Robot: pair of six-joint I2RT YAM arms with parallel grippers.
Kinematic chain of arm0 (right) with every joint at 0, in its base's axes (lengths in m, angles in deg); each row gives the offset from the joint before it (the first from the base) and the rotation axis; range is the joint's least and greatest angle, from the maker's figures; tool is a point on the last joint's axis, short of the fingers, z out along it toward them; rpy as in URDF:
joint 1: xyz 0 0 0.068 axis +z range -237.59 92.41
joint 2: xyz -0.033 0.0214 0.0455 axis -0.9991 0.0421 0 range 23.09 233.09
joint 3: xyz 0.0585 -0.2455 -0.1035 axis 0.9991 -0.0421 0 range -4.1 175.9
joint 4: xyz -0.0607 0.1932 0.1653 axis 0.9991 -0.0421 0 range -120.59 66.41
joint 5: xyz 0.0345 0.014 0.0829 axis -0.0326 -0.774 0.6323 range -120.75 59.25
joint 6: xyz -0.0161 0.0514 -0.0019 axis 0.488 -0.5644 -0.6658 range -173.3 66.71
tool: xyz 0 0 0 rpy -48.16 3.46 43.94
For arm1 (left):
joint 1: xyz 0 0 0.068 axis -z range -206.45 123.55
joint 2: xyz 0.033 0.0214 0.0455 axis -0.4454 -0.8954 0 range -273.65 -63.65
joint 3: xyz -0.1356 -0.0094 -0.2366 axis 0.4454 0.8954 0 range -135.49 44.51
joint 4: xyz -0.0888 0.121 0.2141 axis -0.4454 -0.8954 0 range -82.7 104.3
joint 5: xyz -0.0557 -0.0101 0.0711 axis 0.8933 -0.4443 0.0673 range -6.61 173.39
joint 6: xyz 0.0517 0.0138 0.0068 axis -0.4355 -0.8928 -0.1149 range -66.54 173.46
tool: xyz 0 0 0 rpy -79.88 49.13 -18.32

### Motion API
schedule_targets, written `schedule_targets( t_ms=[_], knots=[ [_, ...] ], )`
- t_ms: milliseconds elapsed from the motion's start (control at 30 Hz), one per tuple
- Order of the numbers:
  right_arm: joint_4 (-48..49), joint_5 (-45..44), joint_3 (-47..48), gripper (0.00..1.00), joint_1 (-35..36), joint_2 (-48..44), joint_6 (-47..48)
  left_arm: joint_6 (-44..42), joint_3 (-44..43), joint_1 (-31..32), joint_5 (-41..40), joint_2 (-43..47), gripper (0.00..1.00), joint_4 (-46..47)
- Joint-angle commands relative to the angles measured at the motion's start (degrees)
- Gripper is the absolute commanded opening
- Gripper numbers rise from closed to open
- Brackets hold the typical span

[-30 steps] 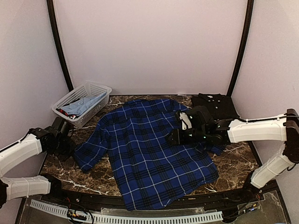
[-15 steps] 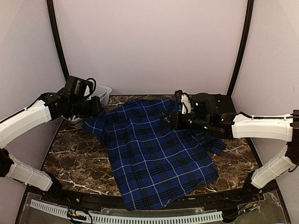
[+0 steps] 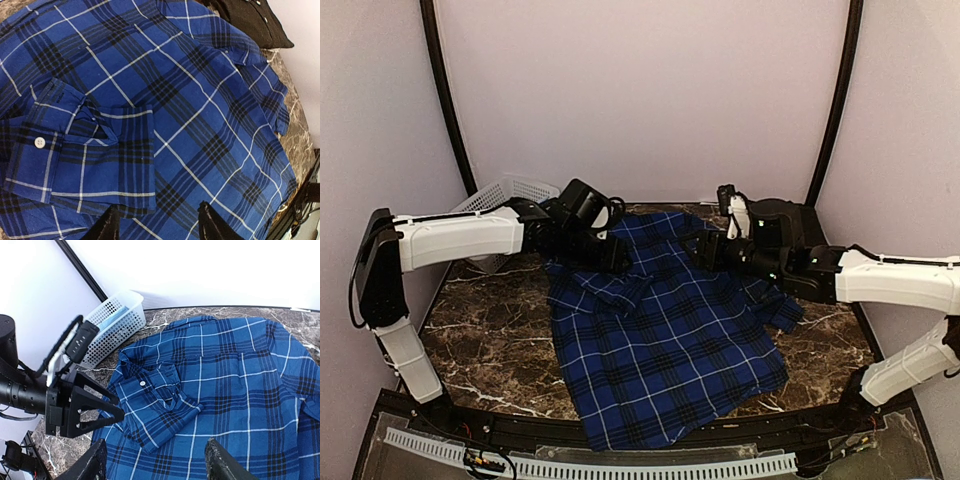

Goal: Fold and stack the long sleeve shirts
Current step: Adjust the sleeve at the center of the board.

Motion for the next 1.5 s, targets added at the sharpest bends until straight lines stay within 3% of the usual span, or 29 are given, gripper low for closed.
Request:
schedule_targets(
  t_ms=[0, 100, 433, 867, 1267, 1467],
  knots=[
    [0.60, -1.15, -1.41, 0.65, -0.36, -1.24, 0.67, 1.27, -1.39, -0.61, -5.79, 3.40, 0.54, -1.87],
    [0.52, -0.05, -1.35, 0.66, -0.35, -0.82, 0.77, 4.95, 0.03, -2.49, -8.23, 3.48, 0.53, -5.17],
    [0.27, 2.30, -1.05, 0.68, -0.33, -0.26, 1.03, 11.98, 8.70, -13.61, 0.53, 1.75, 0.47, -1.32],
    [0.02, 2.58, -2.02, 0.68, -0.33, -1.18, 0.85, 14.12, 7.32, -15.09, 0.27, -6.70, 0.46, 0.69],
    [0.52, 2.47, -2.76, 0.68, -0.28, -1.76, 0.77, 16.08, 8.03, -15.41, -3.49, -7.16, 0.50, 1.24],
    [0.95, 2.30, -3.12, 0.68, -0.34, -2.03, 0.44, 16.18, 7.62, -15.63, -0.91, -8.34, 0.52, 3.62]
  ],
)
